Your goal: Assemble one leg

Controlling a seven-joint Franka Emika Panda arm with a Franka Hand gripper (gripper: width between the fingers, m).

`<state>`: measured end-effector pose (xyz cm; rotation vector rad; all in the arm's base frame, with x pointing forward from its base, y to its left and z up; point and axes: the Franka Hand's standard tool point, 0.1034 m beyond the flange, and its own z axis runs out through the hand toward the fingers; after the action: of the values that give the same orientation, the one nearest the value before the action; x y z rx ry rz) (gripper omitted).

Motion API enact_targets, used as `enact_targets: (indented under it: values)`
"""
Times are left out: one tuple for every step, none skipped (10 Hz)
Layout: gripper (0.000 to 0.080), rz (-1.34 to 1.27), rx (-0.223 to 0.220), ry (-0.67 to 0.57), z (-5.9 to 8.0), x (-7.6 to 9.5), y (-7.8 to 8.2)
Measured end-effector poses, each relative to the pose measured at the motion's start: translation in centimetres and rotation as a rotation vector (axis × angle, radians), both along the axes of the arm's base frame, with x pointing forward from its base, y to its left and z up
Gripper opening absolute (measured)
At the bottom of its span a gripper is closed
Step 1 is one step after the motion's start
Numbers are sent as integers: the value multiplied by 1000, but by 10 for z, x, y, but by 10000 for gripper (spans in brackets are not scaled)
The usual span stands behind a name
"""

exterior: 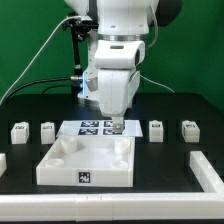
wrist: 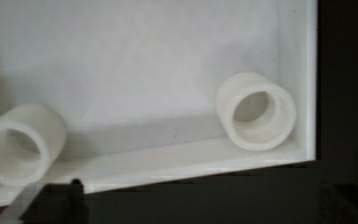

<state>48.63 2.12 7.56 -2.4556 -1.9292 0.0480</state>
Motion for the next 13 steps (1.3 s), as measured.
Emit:
enact_targets:
  values:
    - [649,0,0,0,0,0,0]
    - [649,41,3,-11,-2,-1,-3]
    - [649,98,8,-23,-9,-10,-10]
    - [649,157,13,-13,-19,-27,-21]
    - [649,185,17,-14,-26,-40,-31]
    - [649,189,21,-10,-33,-53,-40]
    - [649,178,24,2,-38,-60,-44]
    - [649,175,29,10,-46,-63,-44]
    - [649,173,36,28,-58,-66,-43]
    - [649,172,40,36,-65,-65,-42]
    - [649,170,42,40,-69,-64,-42]
    - [649,163,42,39,-68,-63,-41]
    - [649,153,41,38,-68,-62,-41]
